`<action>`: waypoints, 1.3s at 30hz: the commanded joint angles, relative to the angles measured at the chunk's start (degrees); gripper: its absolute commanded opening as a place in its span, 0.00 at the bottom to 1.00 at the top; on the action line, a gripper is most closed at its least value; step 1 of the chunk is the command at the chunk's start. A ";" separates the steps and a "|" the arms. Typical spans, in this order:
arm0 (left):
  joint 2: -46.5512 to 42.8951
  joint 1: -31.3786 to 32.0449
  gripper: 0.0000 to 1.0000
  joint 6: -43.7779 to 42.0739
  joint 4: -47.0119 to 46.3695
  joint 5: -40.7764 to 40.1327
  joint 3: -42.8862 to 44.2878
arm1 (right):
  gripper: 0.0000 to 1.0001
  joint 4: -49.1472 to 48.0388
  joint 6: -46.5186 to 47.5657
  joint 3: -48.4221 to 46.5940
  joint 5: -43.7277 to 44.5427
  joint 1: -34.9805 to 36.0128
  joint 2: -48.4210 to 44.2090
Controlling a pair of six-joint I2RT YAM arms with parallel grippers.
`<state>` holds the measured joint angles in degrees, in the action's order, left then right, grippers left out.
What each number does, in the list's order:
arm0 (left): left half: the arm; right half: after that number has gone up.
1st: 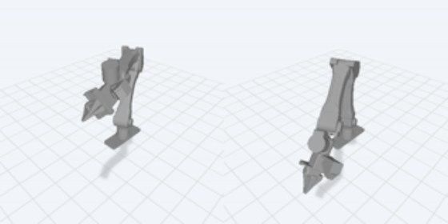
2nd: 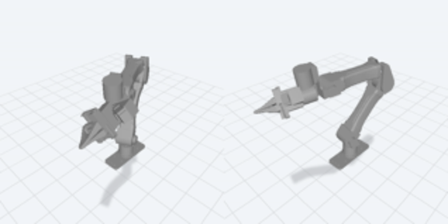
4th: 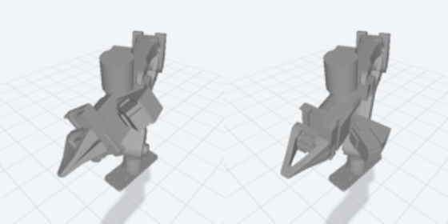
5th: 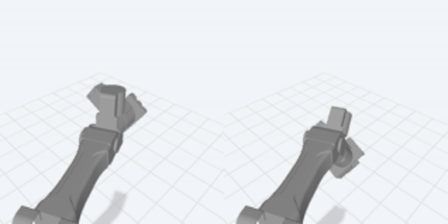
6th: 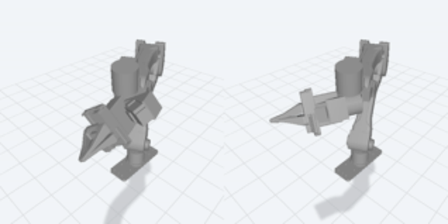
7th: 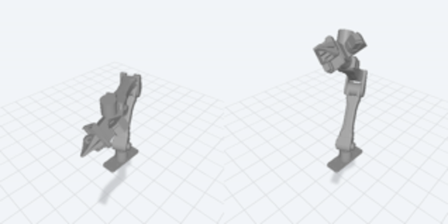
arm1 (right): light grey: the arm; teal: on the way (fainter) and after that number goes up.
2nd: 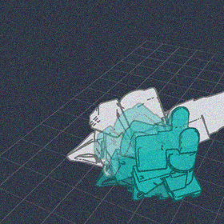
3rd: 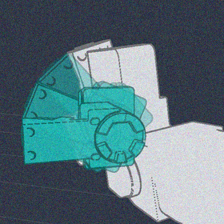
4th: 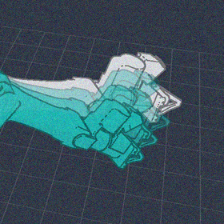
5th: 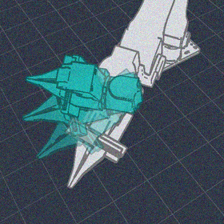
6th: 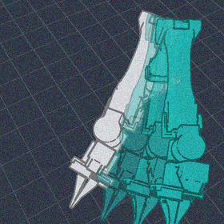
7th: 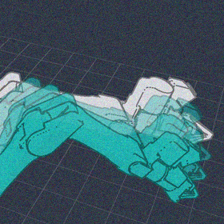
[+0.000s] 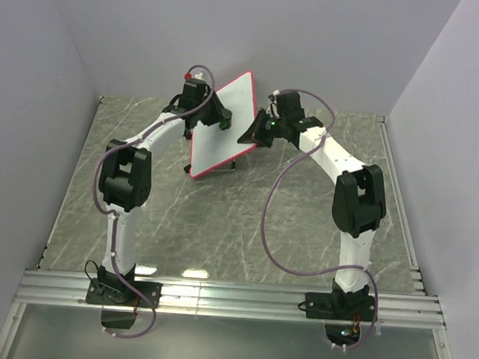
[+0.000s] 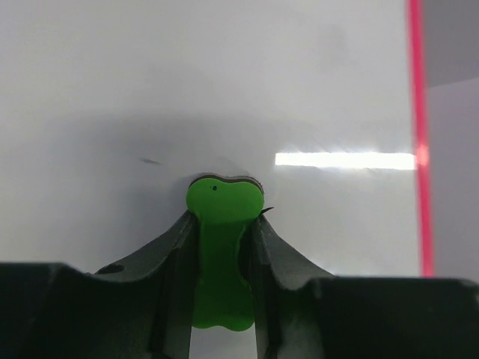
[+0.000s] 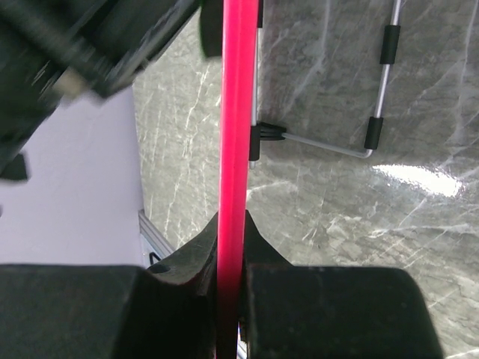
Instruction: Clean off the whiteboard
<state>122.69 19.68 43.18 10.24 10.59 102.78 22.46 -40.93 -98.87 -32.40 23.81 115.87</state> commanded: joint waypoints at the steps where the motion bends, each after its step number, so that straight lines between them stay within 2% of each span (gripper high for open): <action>1: 8.17 -0.25 0.00 -1.69 14.37 1.11 -3.64 | 0.00 -6.99 5.59 -0.36 -5.74 5.81 -1.09; 6: 7.48 -1.49 0.00 -2.05 12.09 0.66 -8.72 | 0.00 -6.81 5.68 -0.62 -5.30 5.81 -1.27; 11: 3.88 -0.09 0.00 -2.05 11.21 1.80 -11.02 | 0.00 -7.78 4.63 -0.53 -4.95 5.72 -1.09; 19: -6.93 3.52 0.00 2.43 5.42 4.70 -24.37 | 0.00 -8.74 3.40 -3.35 -4.77 5.63 0.76; 25: -8.96 5.72 0.00 3.40 1.28 3.48 -24.74 | 0.00 -10.68 3.13 -0.72 -4.95 5.72 -0.38; 30: -5.28 2.83 0.00 2.79 4.00 1.62 -21.21 | 0.00 -11.56 3.13 1.66 -5.13 5.63 -2.93; 35: -6.23 -0.52 0.00 2.18 1.89 0.05 -29.19 | 0.00 -9.80 5.15 2.54 -4.43 5.63 -4.69; 39: -7.64 -0.79 0.00 2.26 0.40 -1.45 -32.72 | 0.00 -11.64 4.81 5.61 -4.69 5.28 -6.45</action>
<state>111.61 15.49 46.30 1.28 4.03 75.40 17.63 -40.80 -94.74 -31.18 24.36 113.97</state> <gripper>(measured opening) 0.338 0.106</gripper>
